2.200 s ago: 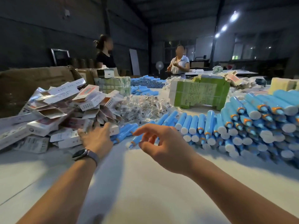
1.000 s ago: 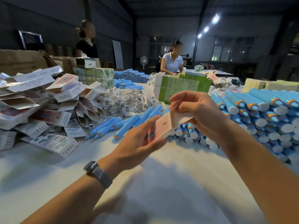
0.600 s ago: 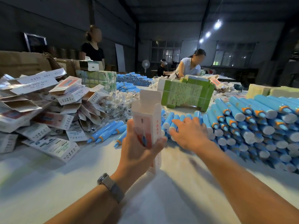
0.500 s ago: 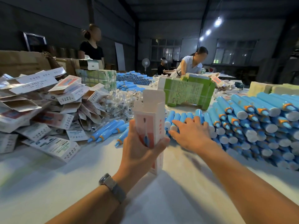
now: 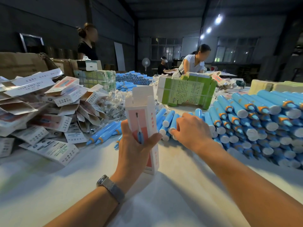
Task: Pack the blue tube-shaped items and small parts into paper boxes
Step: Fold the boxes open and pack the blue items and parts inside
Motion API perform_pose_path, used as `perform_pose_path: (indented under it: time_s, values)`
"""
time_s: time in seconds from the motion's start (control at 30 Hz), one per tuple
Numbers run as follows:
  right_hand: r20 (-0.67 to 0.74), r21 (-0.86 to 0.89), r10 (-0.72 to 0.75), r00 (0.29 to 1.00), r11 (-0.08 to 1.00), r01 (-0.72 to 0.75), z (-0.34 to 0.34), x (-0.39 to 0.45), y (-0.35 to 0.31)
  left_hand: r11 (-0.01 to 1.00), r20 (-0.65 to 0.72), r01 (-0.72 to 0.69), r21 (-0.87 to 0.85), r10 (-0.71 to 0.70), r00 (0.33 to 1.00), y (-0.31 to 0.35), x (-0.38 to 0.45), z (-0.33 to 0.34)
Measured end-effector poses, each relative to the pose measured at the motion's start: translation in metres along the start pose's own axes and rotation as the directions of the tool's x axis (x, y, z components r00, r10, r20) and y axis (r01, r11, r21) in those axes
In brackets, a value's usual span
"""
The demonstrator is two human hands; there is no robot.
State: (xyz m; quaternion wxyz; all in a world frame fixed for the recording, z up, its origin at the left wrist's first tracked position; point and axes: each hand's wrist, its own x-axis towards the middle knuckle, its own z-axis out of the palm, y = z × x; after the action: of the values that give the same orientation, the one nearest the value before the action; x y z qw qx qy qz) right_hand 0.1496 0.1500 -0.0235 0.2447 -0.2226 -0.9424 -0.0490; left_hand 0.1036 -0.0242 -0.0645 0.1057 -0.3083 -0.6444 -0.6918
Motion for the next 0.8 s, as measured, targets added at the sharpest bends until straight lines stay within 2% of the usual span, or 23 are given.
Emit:
perform_pose_path:
  time_s: [0.1, 0.23, 0.33, 0.4, 0.5, 0.57, 0.67, 0.73, 0.8]
  values:
    - [0.106, 0.069, 0.077, 0.991, 0.994, -0.084, -0.007, 0.004, 0.003, 1.0, 0.015, -0.019, 0.025, 0.018, 1.0, -0.003, -0.001, -0.002]
    - [0.272, 0.117, 0.189, 0.944, 0.967, -0.227, -0.018, 0.009, 0.012, 0.999, 0.013, -0.03, 0.04, 0.029, 0.999, -0.004, -0.003, 0.0]
    - [0.363, 0.284, 0.226, 0.904, 0.897, -0.338, -0.025, 0.013, 0.02, 0.996, -0.002, -0.049, 0.078, 0.05, 0.999, -0.002, -0.002, 0.003]
    - [0.417, 0.476, 0.222, 0.882, 0.773, -0.419, -0.028, 0.014, 0.024, 0.993, -0.01, -0.073, 0.09, 0.074, 0.997, -0.001, -0.002, 0.003]
    - [0.513, 0.727, 0.169, 0.841, 0.435, -0.531, -0.036, 0.014, 0.027, 0.993, -0.006, -0.082, 0.086, 0.083, 0.997, -0.002, -0.003, 0.002]
    - [0.556, 0.798, 0.116, 0.823, 0.202, -0.568, -0.045, 0.011, 0.028, 0.988, 0.008, -0.094, 0.119, 0.094, 0.996, -0.004, -0.003, 0.003]
    - [0.529, 0.834, -0.047, 0.847, -0.155, -0.529, -0.061, 0.005, 0.024, 0.975, -0.002, -0.143, 0.169, 0.145, 0.989, -0.002, -0.001, 0.001]
    - [0.452, 0.839, -0.165, 0.877, -0.255, -0.481, -0.071, 0.002, 0.019, 0.966, -0.003, -0.168, 0.199, 0.172, 0.985, 0.0, 0.001, -0.003]
    - [0.368, 0.882, -0.199, 0.908, -0.236, -0.409, -0.079, 0.002, 0.012, 0.954, 0.008, -0.192, 0.228, 0.196, 0.981, 0.0, 0.002, -0.007]
